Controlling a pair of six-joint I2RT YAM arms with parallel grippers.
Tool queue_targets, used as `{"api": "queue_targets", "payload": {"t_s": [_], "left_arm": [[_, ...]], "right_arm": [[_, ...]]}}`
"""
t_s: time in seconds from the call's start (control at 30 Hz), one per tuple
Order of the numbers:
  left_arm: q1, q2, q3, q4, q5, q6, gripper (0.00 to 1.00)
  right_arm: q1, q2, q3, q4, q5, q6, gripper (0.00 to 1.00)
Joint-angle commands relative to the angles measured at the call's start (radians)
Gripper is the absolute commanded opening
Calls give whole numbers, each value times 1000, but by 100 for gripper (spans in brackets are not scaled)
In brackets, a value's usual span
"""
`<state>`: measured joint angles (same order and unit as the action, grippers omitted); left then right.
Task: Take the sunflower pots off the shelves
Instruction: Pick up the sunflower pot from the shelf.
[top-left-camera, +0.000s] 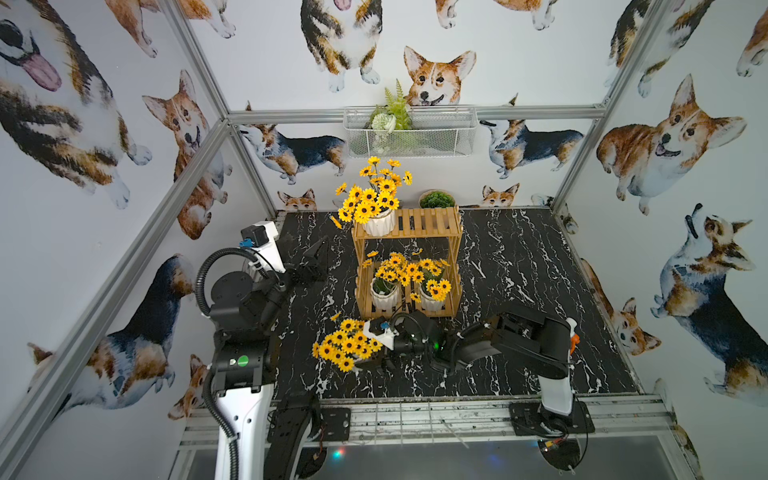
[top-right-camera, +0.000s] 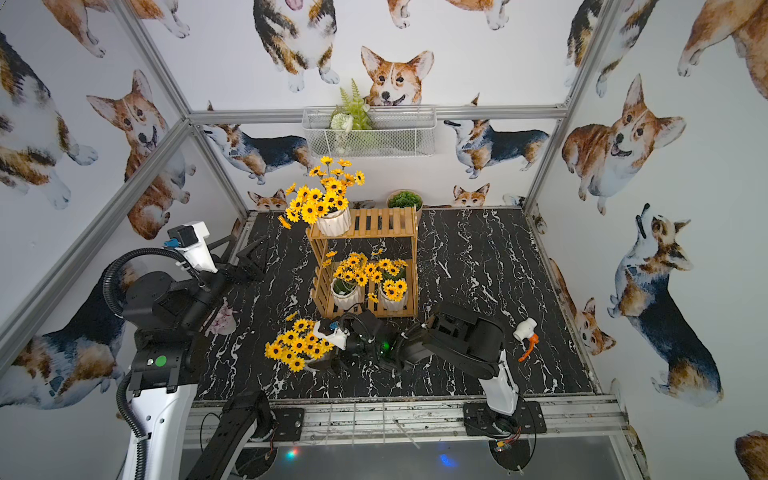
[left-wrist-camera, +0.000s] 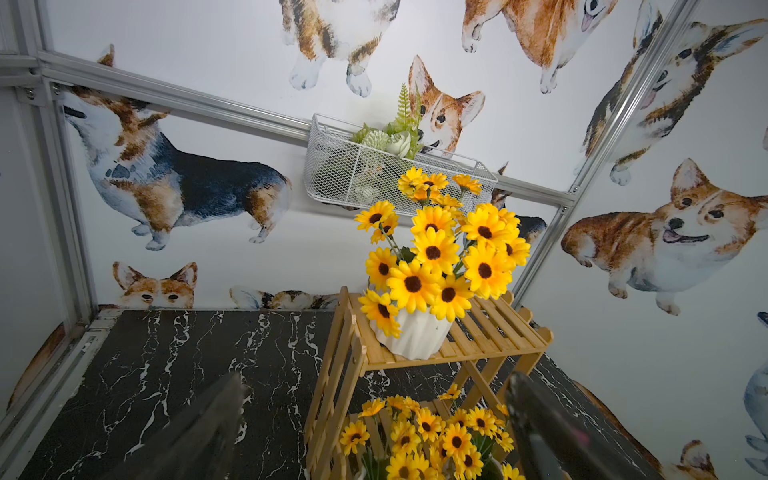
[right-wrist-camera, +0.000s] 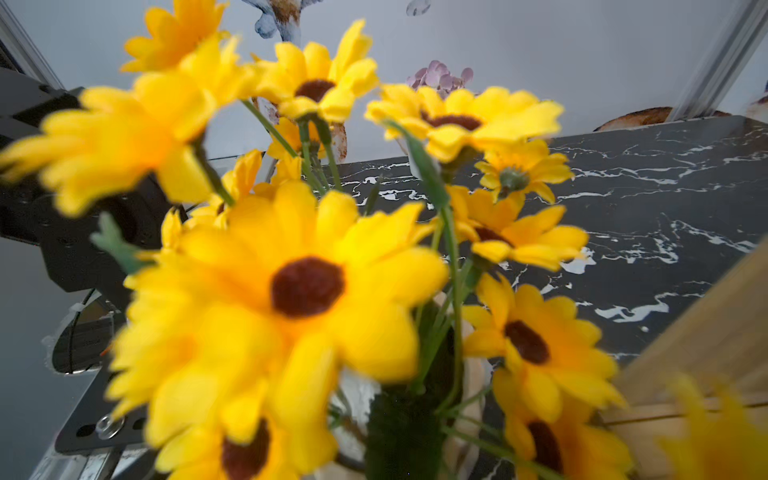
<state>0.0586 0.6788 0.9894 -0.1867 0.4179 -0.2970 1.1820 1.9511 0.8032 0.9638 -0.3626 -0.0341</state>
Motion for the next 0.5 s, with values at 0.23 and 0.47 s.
{"api": "queue_targets", "payload": {"t_s": [0.23, 0.47], "left_arm": [[0, 55, 29, 32, 84, 62, 100], [1, 136, 72, 54, 206, 148, 100]], "right_arm": [[1, -331, -142, -198, 141, 34, 100], [2, -677, -143, -578, 330, 23, 100]]}}
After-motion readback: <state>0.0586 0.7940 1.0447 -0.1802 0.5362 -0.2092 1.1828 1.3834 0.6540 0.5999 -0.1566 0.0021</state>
